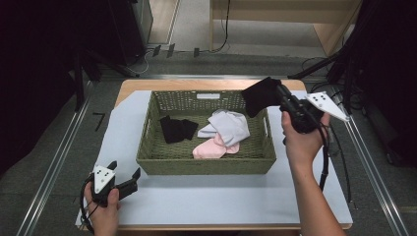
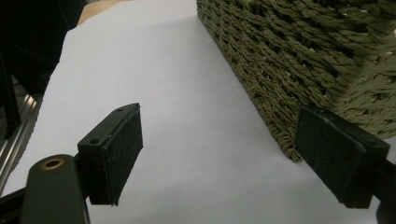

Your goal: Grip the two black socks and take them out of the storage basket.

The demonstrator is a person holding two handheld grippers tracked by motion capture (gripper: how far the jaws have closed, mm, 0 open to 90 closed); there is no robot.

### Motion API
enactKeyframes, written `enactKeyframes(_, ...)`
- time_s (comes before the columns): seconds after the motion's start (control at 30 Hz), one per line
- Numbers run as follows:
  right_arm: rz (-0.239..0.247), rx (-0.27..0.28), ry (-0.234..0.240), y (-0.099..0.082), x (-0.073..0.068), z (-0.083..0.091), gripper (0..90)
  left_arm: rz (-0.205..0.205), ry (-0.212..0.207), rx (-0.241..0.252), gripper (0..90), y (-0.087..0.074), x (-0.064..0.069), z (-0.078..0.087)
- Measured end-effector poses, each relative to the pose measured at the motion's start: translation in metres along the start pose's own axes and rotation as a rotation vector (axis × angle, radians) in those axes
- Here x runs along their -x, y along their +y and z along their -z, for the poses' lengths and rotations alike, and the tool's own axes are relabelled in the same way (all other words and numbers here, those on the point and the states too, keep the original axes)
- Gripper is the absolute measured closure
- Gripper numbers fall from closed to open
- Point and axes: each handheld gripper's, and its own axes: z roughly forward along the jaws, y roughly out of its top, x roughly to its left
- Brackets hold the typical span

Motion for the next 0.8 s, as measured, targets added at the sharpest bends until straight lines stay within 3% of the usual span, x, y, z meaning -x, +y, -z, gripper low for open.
enactKeyframes(0.3,-0.059,0.040,-0.109,0.006,0.046,0.025,82.8,-0.001,0.003,-0.001,17.1,0.000,0.001,0.000)
enactKeyframes(0.5,-0.032,-0.019,-0.156,-0.011,0.061,0.031,82.7,-0.004,0.004,-0.002,17.1,0.000,0.001,0.000)
enactKeyframes(0.8,-0.001,-0.132,-0.248,-0.055,0.076,0.026,82.1,-0.004,0.004,-0.002,17.1,0.000,0.001,0.000)
